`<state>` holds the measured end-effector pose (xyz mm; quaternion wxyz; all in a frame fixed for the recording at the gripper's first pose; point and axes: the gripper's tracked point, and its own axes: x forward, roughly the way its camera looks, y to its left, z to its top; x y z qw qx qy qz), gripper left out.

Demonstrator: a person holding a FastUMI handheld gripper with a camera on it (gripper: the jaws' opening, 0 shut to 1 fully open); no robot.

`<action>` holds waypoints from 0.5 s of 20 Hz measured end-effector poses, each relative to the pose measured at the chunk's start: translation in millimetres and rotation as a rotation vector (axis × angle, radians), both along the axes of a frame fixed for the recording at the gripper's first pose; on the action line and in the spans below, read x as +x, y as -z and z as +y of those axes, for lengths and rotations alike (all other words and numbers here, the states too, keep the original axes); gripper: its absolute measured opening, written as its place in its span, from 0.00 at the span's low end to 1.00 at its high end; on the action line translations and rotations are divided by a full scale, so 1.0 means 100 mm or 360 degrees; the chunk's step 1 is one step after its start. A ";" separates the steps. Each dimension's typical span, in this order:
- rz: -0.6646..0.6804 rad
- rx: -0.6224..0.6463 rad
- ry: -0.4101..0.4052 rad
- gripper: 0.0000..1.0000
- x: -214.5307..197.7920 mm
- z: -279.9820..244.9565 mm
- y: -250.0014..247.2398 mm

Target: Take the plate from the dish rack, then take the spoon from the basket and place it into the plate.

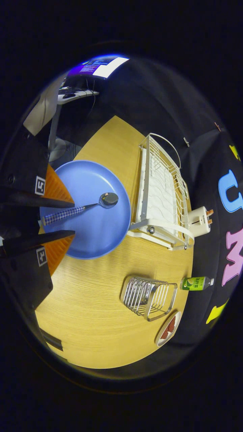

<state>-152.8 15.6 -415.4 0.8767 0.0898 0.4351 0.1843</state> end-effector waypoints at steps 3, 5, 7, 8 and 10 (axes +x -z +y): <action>-0.0040 -0.0013 0.0013 0.81 0.05 -0.01 -0.09; -0.0056 -0.0044 0.0013 1.00 0.06 -0.03 -0.14; -0.0097 -0.0055 0.0024 0.99 0.10 -0.03 -0.27; -0.0131 -0.0065 0.0033 0.99 0.14 -0.04 -0.37; -0.0238 -0.0101 0.0059 0.99 0.26 -0.11 -0.64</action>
